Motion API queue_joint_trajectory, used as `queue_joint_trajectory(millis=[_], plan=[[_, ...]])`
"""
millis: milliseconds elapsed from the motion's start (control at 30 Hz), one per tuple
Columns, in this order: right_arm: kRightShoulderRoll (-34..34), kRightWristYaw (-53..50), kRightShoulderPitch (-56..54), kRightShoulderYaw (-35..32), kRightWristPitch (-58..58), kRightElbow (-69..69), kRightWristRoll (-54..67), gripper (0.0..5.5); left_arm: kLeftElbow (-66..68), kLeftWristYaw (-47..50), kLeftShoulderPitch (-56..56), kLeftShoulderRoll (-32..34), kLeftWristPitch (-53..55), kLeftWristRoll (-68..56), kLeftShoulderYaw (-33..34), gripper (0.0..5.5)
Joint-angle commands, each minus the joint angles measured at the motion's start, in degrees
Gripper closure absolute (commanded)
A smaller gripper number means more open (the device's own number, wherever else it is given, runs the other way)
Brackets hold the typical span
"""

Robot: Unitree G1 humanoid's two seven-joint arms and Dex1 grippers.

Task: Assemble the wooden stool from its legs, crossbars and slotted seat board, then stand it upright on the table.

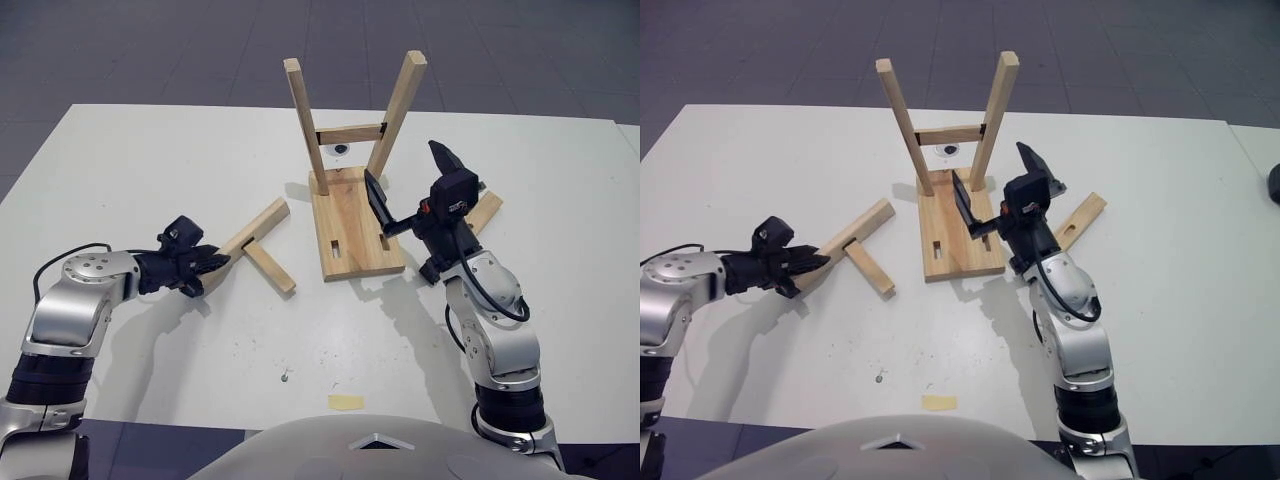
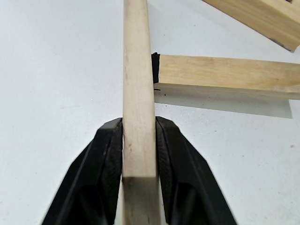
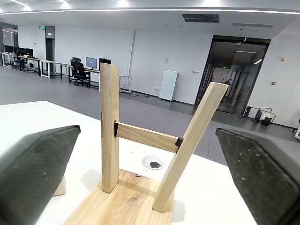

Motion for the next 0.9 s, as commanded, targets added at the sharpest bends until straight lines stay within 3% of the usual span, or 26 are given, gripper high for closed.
queue_joint_trajectory(millis=[33,233,400,633,900], plan=[[0.30,-0.41,0.05,0.21,-0.37,-0.21,-0.56,0.10,0.35,0.32,0.58,-3.55,6.26,-5.67,2.81,4.55],[0.73,-0.57,0.07,0.36,-0.69,0.01,-0.99,0.10,4.05,4.39,-1.60,-10.57,21.74,-17.55,11.28,4.55],[1.13,-0.66,0.12,0.41,-1.00,0.15,-1.26,0.10,9.46,12.54,-2.88,-15.46,29.96,-20.19,17.02,4.55],[1.20,-0.36,0.59,0.68,-1.07,0.00,-1.15,0.10,15.10,20.99,-5.64,-16.41,28.33,-17.56,21.46,3.21],[0.98,0.13,0.72,0.56,-1.13,0.21,-1.06,0.10,12.97,23.37,-8.55,-17.23,23.76,-19.23,24.71,1.91]])
